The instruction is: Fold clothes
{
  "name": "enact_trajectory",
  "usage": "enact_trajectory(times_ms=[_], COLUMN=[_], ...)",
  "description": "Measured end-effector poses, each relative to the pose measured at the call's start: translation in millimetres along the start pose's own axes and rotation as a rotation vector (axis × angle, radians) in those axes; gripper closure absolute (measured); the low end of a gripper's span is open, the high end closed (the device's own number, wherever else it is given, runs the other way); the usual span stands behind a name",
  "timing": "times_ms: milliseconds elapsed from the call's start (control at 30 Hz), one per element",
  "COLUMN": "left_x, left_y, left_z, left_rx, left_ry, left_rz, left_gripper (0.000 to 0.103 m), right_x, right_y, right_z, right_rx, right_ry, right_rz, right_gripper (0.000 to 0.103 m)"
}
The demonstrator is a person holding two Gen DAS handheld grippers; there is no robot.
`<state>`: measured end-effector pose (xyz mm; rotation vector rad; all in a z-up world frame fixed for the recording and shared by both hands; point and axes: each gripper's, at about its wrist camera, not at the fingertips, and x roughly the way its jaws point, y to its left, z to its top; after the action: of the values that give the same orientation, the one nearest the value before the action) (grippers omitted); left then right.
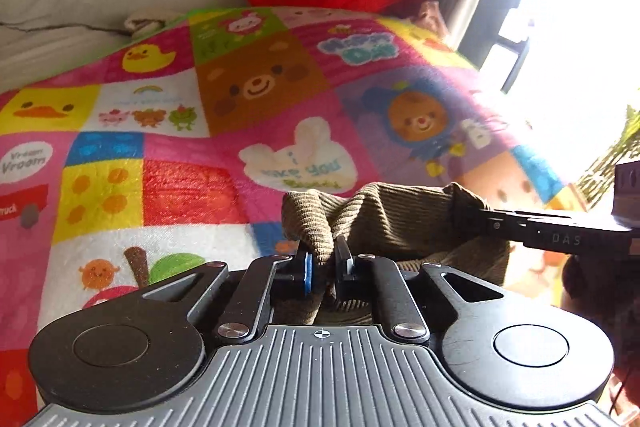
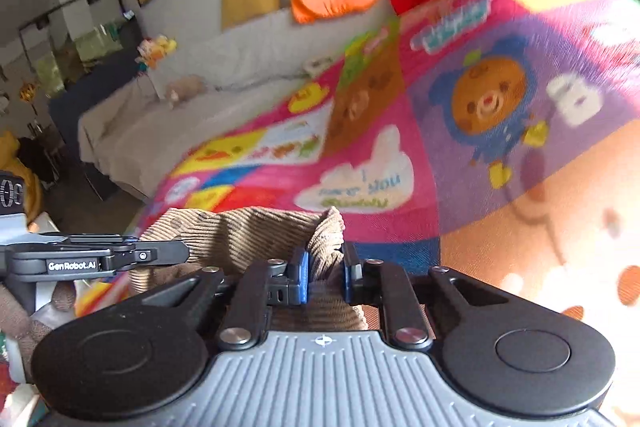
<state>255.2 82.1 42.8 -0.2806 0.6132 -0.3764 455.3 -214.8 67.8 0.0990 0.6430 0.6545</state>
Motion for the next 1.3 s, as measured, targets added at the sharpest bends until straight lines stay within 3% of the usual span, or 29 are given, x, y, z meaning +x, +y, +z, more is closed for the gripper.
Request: enact_trajectory(times_ms=[133,267,467,567,633,667,733,800,933,1067,1167,1267,1300], left_x=[-72,-130,-169,-172,-176,-181,-192,-203,-211,-181,-130,-73,-58], left_y=[-37,-73,-95,-94,-93,-91,-86,-82,-78,-87,-98,-104,-105], left_z=[-18,-63,-150,-176,-189,-191,-192,-186,-148,-102,-79,-77,-81], left_rx=[0.042,0.113,0.169,0.216,0.248,0.259,0.271,0.275,0.286,0.328,0.343,0.365,0.372], left_ry=[-0.072,-0.083,0.032,0.106,0.148,0.149,0.136,0.104,-0.034,-0.140,-0.102,0.024,0.069], left_rz=[-0.082,-0.147,-0.169,-0.174,-0.178,-0.180,-0.186,-0.194,-0.187,-0.203,-0.225,-0.218,-0.204], left_gripper=[0.092,0.092,0.089,0.082,0.071,0.067,0.051,0.046,0.030,0.023,0.023,0.026,0.033], right_x=[-84,-155,-203,-202,-206,-209,-217,-224,-235,-239,-242,-245,-246], right_y=[27,55,77,81,80,79,75,69,56,61,64,67,68], right_z=[-19,-64,-159,-197,-210,-214,-220,-225,-230,-220,-213,-205,-202], right_rx=[-0.055,-0.103,-0.149,-0.192,-0.199,-0.194,-0.170,-0.137,-0.082,-0.079,-0.076,-0.073,-0.072], right_ry=[-0.082,-0.119,-0.078,-0.038,-0.043,-0.049,-0.058,-0.064,-0.071,-0.120,-0.156,-0.192,-0.204], right_rz=[0.049,0.066,0.003,-0.063,-0.083,-0.086,-0.098,-0.112,-0.168,-0.172,-0.176,-0.179,-0.180], right_gripper=[0.089,0.090,0.090,0.090,0.088,0.088,0.083,0.080,0.071,0.062,0.051,0.044,0.042])
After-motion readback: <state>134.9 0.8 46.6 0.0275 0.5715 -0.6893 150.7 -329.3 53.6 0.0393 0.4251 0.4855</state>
